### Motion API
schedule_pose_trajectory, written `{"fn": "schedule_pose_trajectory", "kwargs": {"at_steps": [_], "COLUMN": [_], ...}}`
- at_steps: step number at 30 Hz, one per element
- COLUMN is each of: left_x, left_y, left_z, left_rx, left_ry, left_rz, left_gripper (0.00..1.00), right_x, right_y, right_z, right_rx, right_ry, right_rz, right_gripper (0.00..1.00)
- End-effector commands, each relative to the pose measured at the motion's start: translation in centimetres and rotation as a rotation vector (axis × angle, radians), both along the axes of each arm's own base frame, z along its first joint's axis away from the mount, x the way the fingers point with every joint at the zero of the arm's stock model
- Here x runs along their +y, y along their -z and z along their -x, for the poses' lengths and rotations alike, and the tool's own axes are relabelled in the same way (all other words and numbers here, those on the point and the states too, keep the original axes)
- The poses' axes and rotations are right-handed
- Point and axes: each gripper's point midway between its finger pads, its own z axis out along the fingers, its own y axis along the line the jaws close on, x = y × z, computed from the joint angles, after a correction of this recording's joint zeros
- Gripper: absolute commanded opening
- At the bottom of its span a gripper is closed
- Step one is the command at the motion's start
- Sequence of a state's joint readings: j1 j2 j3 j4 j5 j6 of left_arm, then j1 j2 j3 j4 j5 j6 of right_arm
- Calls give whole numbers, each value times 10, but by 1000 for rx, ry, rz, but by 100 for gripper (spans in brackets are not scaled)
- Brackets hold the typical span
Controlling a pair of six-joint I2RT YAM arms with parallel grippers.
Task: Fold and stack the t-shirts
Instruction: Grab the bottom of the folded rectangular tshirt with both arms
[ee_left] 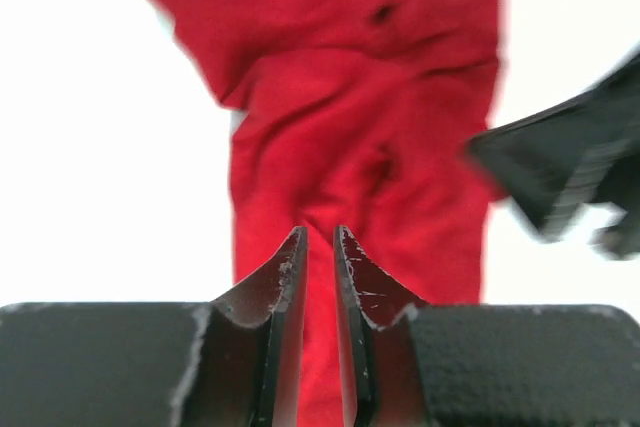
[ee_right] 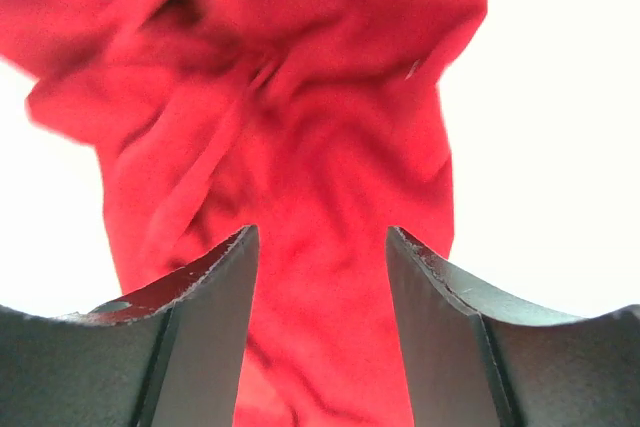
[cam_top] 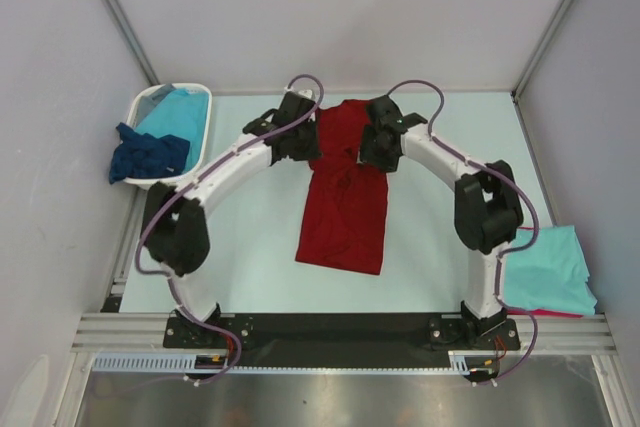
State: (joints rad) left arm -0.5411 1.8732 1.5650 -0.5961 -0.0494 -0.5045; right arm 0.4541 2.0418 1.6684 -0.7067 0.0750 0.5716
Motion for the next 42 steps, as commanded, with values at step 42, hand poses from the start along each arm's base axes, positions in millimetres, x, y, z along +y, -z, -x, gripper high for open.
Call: {"fn": "schedule_pose_trajectory", "kwargs": {"at_steps": [42], "left_x": [17], "left_y": [82], "left_z": [223], "left_rx": [125], "left_ry": [219], "left_rz": [-126], "left_gripper": [21], "right_x": [6], "right_y": [23], "right_z": [236], "right_rx": [73], "right_ry": [-134], "right_rz": [77], "right_gripper": [48]}}
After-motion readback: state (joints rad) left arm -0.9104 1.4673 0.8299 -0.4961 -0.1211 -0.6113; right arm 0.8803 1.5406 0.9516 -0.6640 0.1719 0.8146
